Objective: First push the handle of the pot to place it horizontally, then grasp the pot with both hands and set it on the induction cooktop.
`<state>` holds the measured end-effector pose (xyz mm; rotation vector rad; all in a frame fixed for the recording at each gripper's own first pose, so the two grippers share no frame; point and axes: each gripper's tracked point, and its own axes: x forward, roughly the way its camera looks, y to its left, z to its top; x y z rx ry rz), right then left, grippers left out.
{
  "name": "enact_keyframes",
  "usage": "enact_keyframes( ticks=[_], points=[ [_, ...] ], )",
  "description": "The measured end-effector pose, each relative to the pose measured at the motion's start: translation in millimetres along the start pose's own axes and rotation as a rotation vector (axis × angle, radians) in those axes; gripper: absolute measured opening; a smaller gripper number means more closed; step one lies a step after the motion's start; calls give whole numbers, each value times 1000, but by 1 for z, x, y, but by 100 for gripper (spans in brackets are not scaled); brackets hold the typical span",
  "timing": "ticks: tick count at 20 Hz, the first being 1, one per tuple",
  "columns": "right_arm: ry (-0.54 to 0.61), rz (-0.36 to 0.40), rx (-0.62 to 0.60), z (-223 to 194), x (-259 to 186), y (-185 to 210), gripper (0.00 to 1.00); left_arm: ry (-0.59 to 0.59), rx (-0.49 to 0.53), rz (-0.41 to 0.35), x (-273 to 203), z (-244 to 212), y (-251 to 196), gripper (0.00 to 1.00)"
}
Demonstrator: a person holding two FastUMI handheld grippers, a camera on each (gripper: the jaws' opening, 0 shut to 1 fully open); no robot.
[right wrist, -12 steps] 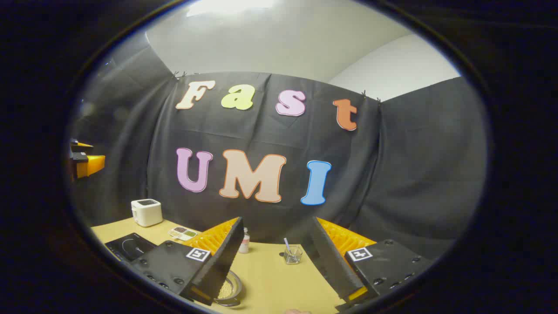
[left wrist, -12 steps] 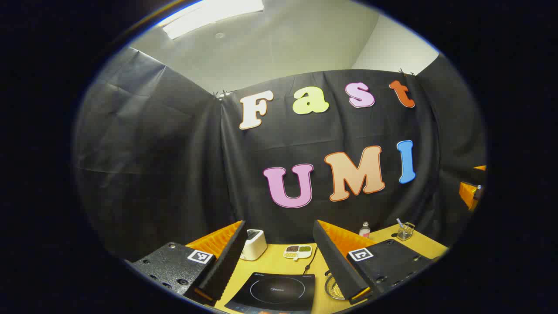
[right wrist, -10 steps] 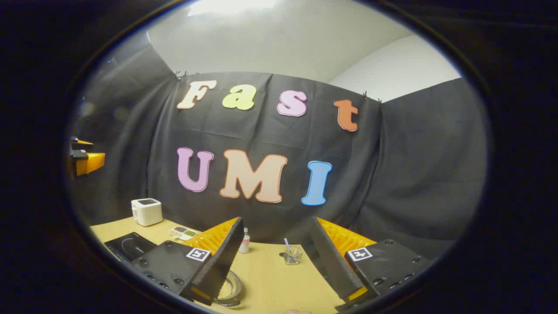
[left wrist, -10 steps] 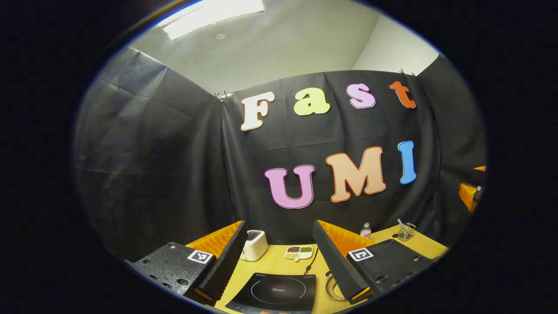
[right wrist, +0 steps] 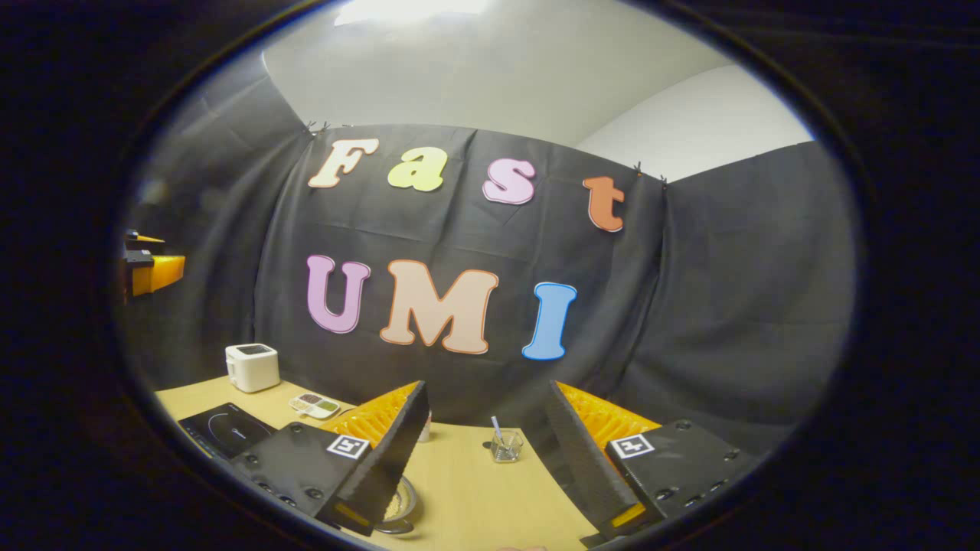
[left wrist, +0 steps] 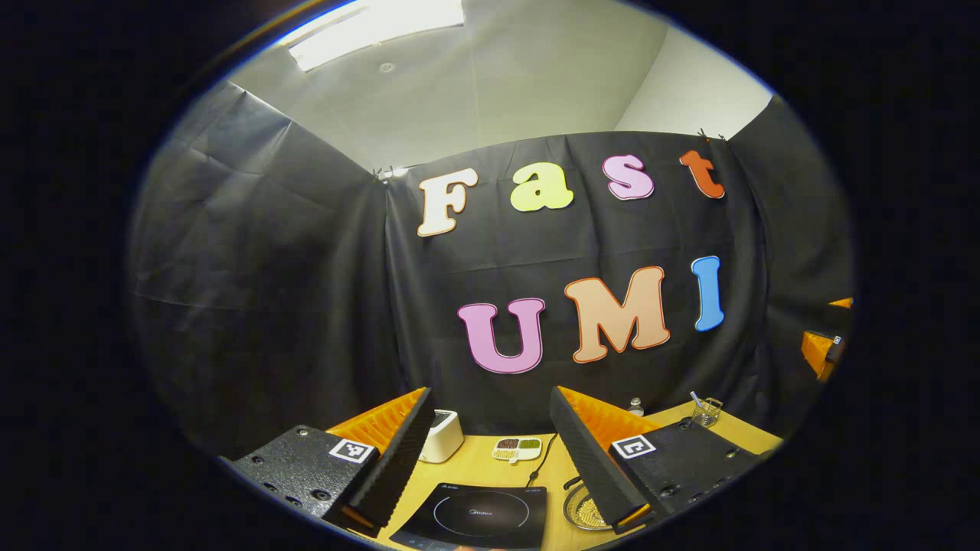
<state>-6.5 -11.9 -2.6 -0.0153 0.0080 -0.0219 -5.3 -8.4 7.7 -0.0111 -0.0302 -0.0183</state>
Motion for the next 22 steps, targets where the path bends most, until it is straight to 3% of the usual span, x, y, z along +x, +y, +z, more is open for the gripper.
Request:
enact_keyframes(
  ticks=[8, 10, 11, 17, 22],
  points=[
    [39, 22, 12, -13, -3, 7, 98, 23, -1, 12, -5, -6, 5, 99],
    [57, 23, 17, -17, -5, 9, 90, 29, -2, 14, -8, -7, 6, 99],
    [64, 30, 22, -18, -7, 10, 76, 32, -4, 15, -8, -9, 7, 99],
    [124, 64, 34, -37, -10, 23, 26, 54, -14, 21, -9, -15, 12, 99],
    [147, 88, 8, -50, -13, 35, 26, 55, -23, 19, -8, -17, 14, 99]
  ],
)
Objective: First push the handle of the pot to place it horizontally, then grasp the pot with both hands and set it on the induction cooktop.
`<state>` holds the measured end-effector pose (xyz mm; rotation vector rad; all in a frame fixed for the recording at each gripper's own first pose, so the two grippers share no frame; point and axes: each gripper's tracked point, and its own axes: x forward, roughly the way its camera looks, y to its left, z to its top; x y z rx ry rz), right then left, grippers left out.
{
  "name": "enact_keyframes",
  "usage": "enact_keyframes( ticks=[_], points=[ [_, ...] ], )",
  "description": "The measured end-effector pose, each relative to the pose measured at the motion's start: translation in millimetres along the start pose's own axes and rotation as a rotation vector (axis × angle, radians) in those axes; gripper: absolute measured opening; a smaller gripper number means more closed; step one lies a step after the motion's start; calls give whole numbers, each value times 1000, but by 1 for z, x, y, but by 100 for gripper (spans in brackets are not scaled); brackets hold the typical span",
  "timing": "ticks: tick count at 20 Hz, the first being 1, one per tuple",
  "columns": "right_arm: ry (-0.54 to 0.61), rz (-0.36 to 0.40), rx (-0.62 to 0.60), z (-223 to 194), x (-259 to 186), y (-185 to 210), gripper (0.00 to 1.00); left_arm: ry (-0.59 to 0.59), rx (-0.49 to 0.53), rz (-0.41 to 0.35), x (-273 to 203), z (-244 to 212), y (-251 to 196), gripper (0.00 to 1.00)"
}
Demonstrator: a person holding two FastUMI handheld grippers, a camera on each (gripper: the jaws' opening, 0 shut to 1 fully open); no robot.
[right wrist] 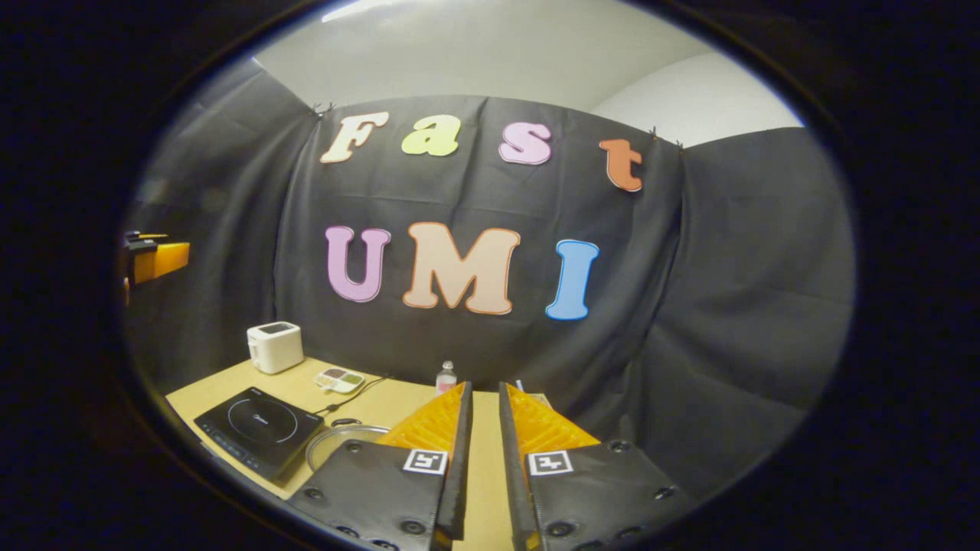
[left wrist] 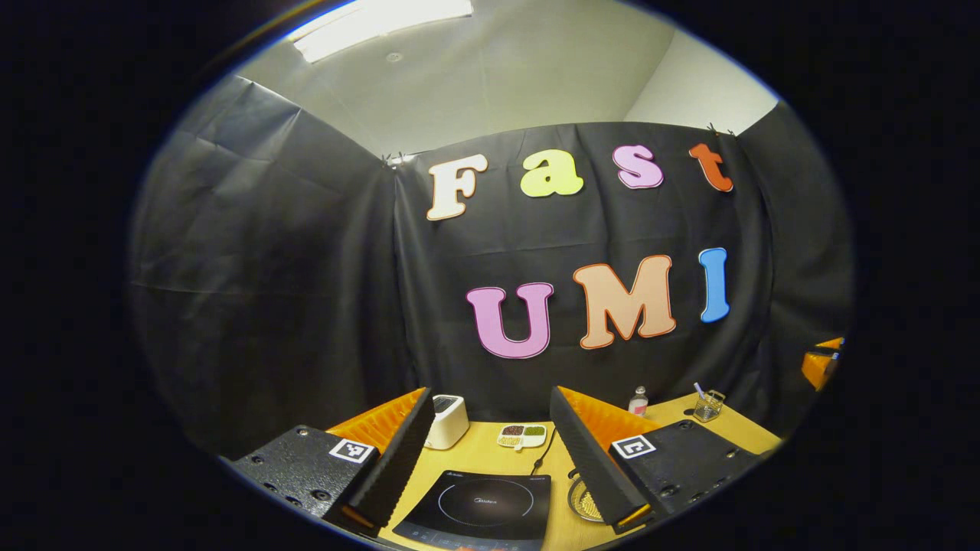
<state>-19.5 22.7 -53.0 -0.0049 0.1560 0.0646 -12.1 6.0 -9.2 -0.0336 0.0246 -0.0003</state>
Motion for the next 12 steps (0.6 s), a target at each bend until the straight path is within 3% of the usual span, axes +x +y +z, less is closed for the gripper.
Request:
enact_keyframes(
  ticks=[3, 12],
  points=[
    [11, 34, -28, -9, 1, 15, 27, 0, -13, 0, 1, 1, 3, 96],
    [195, 148, -48, -86, 6, 62, 24, 11, -9, 3, 7, -3, 16, 99]
  ],
)
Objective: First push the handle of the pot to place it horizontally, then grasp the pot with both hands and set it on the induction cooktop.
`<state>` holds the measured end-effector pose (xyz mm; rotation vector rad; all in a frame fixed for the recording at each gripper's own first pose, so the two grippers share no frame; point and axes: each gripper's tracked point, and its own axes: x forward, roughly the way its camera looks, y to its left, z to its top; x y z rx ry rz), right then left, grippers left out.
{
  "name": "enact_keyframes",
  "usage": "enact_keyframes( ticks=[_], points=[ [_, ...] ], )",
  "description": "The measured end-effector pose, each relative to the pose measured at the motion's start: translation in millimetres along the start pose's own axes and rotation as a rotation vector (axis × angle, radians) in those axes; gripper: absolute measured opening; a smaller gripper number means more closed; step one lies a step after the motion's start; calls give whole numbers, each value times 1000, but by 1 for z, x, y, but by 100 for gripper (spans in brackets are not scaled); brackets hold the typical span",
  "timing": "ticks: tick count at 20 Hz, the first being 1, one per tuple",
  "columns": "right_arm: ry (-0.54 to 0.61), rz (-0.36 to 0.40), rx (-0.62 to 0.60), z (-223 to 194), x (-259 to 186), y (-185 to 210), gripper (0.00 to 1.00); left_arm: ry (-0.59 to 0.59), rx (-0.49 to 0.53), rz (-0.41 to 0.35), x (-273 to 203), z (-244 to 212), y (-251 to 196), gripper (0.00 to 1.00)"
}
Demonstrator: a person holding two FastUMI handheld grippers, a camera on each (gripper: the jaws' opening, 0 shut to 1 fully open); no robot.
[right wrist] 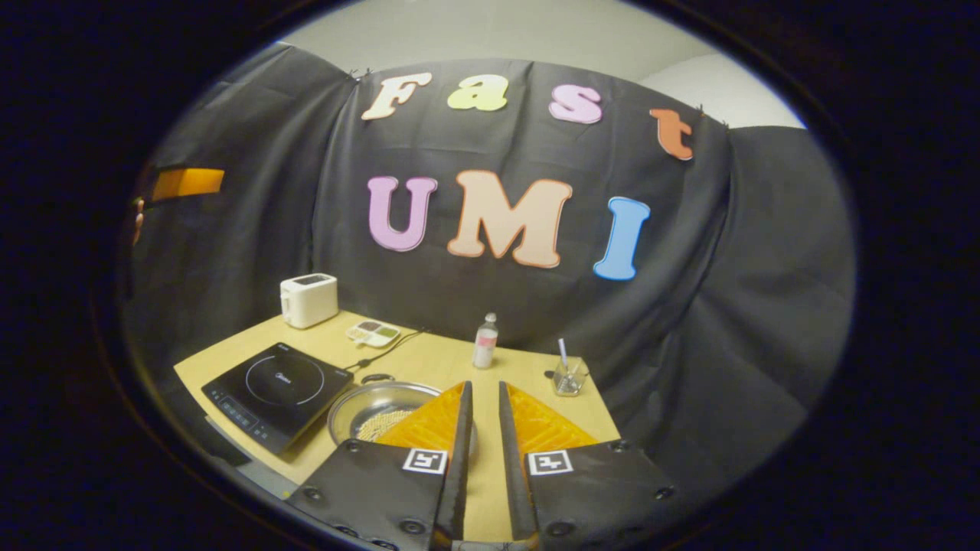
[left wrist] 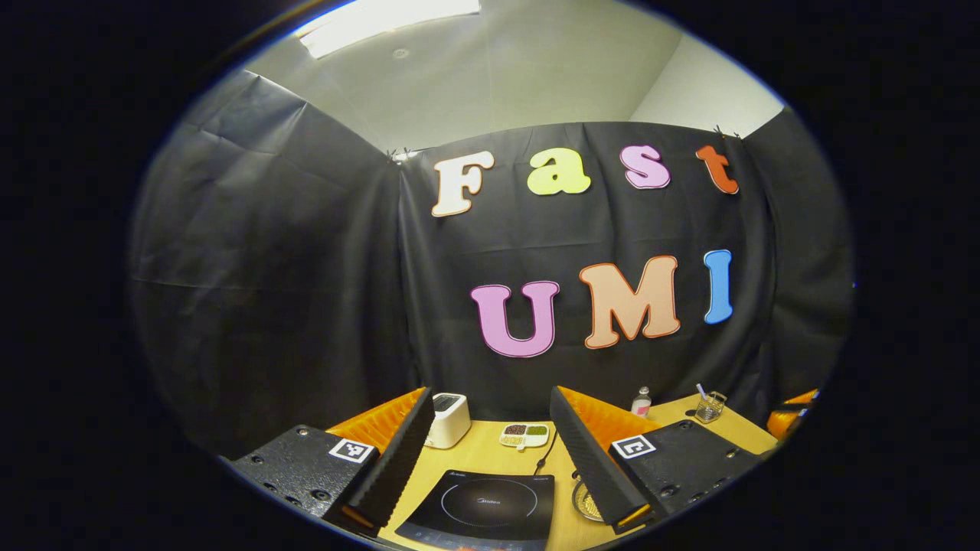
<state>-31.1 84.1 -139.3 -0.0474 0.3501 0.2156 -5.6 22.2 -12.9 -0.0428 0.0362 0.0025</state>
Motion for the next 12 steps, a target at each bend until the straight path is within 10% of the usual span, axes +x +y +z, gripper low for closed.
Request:
enact_keyframes(
  ticks=[12],
  points=[
    [227, 64, 54, -100, 13, 52, 27, 25, 63, -66, 12, -17, 13, 97]
  ],
)
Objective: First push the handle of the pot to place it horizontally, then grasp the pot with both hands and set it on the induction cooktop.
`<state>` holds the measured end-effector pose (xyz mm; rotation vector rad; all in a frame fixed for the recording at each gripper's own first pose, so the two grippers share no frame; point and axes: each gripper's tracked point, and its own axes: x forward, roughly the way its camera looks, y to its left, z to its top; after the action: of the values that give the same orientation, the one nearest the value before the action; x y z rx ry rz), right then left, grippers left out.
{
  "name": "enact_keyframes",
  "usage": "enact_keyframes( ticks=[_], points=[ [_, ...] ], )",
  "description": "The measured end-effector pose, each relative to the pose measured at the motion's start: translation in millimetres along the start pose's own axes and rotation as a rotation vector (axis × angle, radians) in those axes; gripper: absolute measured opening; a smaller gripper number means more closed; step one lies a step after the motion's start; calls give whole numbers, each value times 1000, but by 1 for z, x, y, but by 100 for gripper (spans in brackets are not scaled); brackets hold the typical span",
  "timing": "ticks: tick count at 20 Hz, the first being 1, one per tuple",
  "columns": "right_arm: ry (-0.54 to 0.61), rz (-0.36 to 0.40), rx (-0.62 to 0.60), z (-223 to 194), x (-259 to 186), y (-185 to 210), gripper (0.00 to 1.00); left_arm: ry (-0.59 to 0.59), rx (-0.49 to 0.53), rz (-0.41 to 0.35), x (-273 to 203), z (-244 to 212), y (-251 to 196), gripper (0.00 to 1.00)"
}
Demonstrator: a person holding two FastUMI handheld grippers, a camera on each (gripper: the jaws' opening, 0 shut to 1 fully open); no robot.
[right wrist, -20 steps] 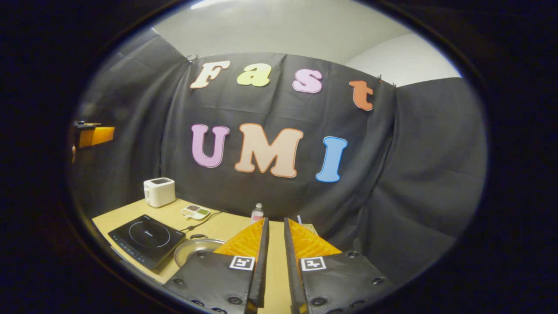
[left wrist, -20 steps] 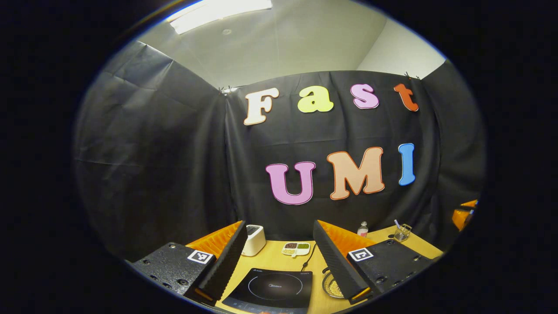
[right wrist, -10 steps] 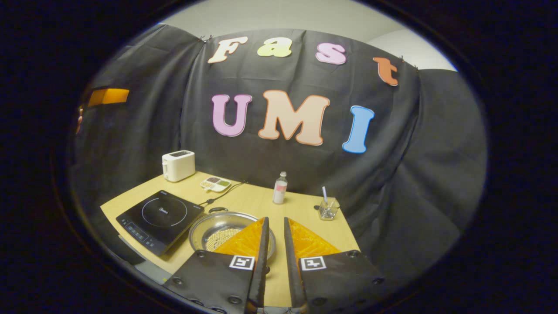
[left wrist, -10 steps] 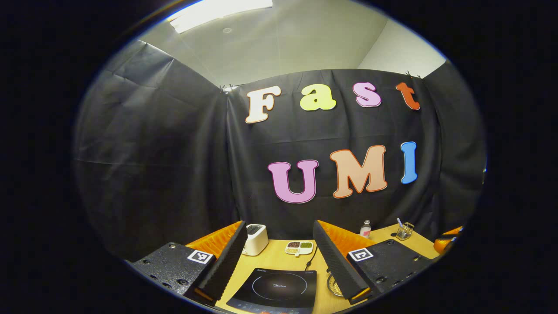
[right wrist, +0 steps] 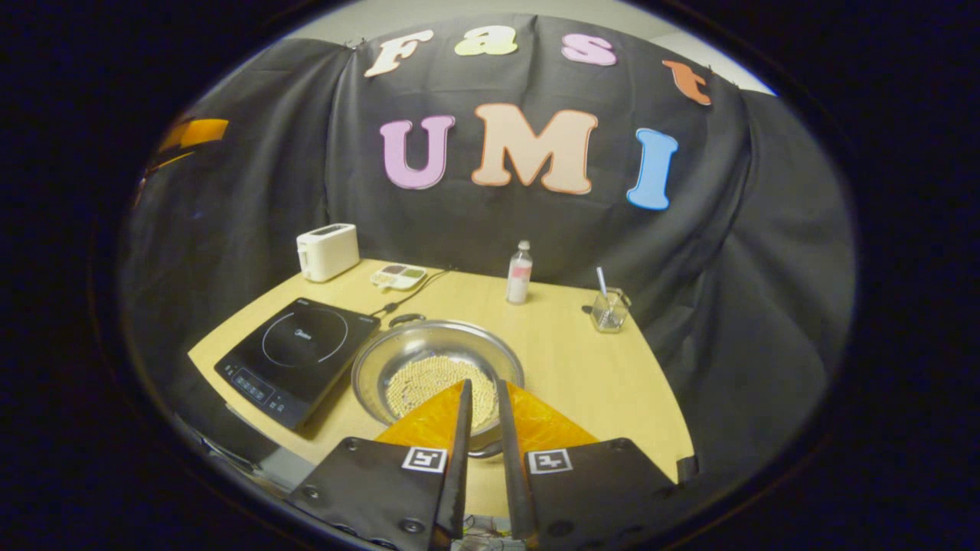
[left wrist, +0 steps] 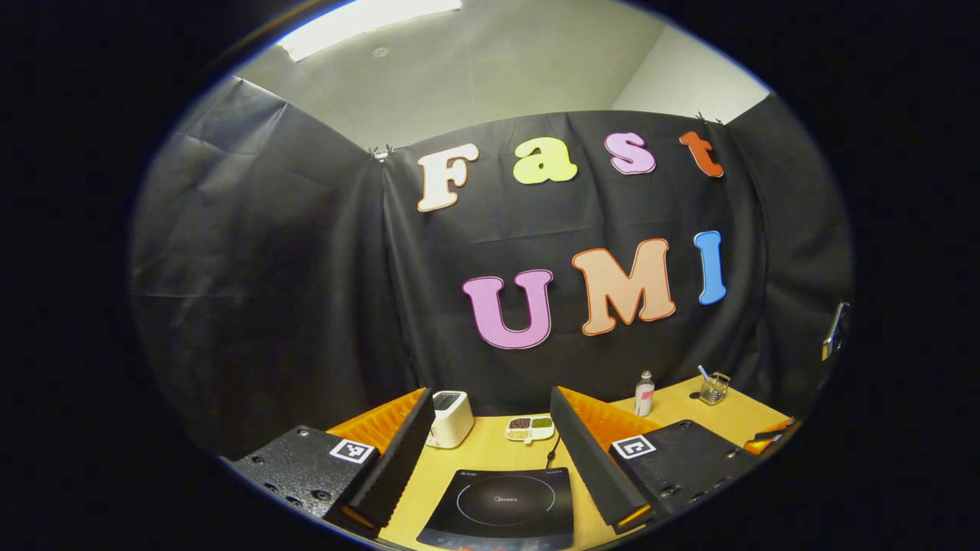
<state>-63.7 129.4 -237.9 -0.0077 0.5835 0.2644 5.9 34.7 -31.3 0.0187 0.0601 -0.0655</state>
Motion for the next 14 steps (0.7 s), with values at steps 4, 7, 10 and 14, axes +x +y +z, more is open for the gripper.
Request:
enact_keyframes(
  ticks=[4, 7, 10, 14],
  points=[
    [65, 13, 20, -31, 7, 20, 24, 6, -15, -44, 5, -5, 2, 97],
    [123, 40, 49, -51, 10, 37, 27, 26, -40, -45, 8, -10, 10, 99],
    [179, 68, 65, -69, 19, 46, 25, 33, -78, -34, 12, -10, 15, 97],
    [266, 119, 41, -93, 28, 54, 27, 44, -94, -3, 15, -13, 24, 97]
  ],
)
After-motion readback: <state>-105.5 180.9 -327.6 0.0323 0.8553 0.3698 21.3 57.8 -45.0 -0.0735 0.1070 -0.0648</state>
